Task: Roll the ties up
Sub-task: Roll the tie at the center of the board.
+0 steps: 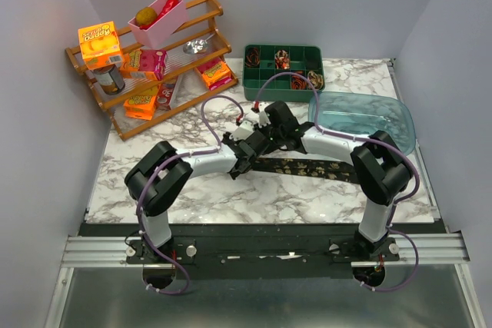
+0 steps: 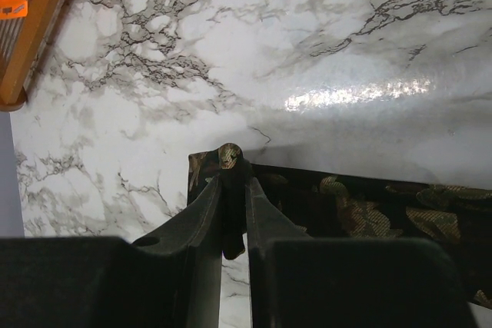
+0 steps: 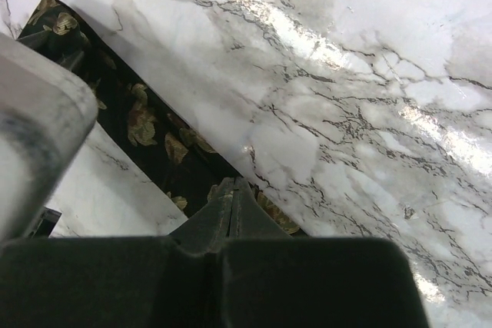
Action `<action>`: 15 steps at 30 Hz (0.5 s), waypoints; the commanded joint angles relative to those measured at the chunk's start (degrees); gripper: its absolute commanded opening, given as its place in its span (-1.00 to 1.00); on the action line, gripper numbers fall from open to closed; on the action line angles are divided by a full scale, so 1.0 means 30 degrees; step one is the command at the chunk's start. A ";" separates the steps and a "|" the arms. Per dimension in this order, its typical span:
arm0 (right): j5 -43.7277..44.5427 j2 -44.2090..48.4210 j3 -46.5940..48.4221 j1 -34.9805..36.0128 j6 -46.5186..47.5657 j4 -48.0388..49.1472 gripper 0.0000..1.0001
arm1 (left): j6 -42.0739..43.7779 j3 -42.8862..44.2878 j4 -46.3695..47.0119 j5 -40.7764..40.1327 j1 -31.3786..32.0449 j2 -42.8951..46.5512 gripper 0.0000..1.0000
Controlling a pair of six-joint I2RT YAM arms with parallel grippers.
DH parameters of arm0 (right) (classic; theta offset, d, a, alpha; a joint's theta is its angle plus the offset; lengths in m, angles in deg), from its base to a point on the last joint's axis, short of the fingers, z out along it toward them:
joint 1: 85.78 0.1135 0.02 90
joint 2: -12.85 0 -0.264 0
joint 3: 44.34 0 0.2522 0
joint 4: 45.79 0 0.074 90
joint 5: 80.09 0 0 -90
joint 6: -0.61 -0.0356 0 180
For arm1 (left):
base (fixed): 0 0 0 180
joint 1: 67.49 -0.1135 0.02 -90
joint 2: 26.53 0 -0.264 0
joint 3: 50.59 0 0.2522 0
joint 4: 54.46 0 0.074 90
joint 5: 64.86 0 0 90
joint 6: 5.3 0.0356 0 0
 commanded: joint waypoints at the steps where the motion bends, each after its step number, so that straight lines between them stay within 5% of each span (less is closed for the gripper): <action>1: -0.0005 -0.0372 -0.0217 -0.0022 -0.0120 -0.0066 -0.99 | 0.0187 0.0526 0.0060 0.0646 0.0242 -0.0448 -0.94; 11: 0.0111 -0.0431 -0.0187 -0.0022 -0.0062 -0.0212 -0.99 | -0.0193 0.0204 0.0880 0.3369 0.0271 -0.0097 -0.62; 15: 0.0113 -0.0402 -0.0071 -0.0052 0.0026 -0.0300 -0.99 | -0.0398 -0.0029 0.1114 0.3693 0.0243 0.0195 -0.07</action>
